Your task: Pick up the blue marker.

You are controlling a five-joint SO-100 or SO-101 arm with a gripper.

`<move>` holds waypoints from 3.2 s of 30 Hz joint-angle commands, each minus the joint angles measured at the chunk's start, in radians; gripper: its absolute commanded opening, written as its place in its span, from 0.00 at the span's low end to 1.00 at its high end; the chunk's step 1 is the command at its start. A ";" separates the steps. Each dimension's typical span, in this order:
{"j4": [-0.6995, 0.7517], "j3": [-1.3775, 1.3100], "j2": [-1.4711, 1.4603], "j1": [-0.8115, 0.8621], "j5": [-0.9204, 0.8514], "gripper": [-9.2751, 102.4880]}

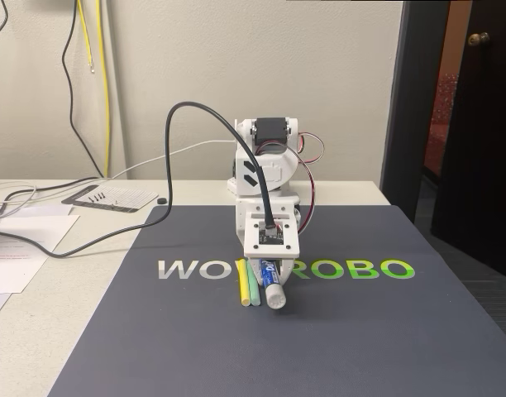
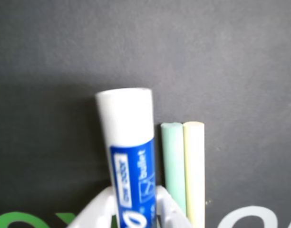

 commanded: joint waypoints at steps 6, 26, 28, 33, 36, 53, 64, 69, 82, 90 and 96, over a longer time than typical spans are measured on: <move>0.064 -0.023 0.107 -0.008 0.011 0.16; -0.031 -0.023 0.031 -0.002 0.026 0.22; -0.041 -0.023 0.025 -0.002 0.028 0.22; -0.052 -0.023 0.018 0.005 0.028 0.22; -0.066 -0.023 0.009 0.006 0.029 0.21; -0.078 -0.023 0.000 0.017 0.009 0.08; 0.031 -0.023 0.149 -0.012 0.150 0.08; 0.110 -0.023 0.247 -0.040 0.252 0.08; 0.201 -0.009 0.557 -0.104 0.758 0.08; 0.201 0.075 0.747 -0.110 1.066 0.08; 0.201 0.204 0.913 -0.100 1.220 0.08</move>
